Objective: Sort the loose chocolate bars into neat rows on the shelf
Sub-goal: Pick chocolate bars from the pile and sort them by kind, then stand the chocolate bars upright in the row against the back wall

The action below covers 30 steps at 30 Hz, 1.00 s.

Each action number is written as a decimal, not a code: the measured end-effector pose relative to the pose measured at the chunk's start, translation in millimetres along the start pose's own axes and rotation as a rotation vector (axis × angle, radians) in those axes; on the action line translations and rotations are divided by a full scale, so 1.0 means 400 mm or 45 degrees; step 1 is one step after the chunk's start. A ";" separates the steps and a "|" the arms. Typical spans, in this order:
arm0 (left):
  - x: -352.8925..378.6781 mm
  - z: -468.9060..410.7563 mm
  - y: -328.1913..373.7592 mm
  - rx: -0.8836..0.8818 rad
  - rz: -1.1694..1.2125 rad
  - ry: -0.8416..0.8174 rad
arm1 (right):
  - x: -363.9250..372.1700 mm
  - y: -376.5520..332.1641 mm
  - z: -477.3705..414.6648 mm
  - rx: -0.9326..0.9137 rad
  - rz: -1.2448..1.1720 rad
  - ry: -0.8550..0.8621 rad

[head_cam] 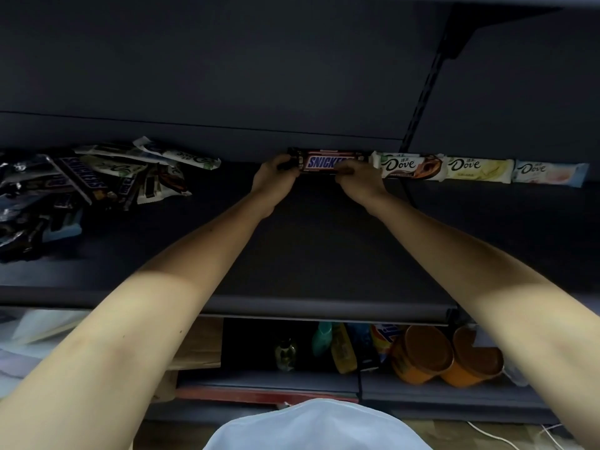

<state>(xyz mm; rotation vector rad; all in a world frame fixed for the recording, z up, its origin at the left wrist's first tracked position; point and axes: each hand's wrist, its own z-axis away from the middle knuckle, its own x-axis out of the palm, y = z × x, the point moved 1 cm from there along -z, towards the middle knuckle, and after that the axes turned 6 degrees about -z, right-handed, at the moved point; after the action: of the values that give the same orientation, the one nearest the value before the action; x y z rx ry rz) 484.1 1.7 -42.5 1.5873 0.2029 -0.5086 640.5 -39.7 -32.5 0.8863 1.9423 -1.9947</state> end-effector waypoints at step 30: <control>-0.544 0.232 -0.255 0.042 -0.410 0.397 | 0.575 -0.331 0.044 -0.427 0.467 -0.157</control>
<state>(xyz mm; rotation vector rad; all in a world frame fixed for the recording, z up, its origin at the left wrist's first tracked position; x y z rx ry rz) 230.4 -41.8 -39.8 1.6698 0.6975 -0.5101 380.9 14.2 -51.0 0.9257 1.8151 -1.4332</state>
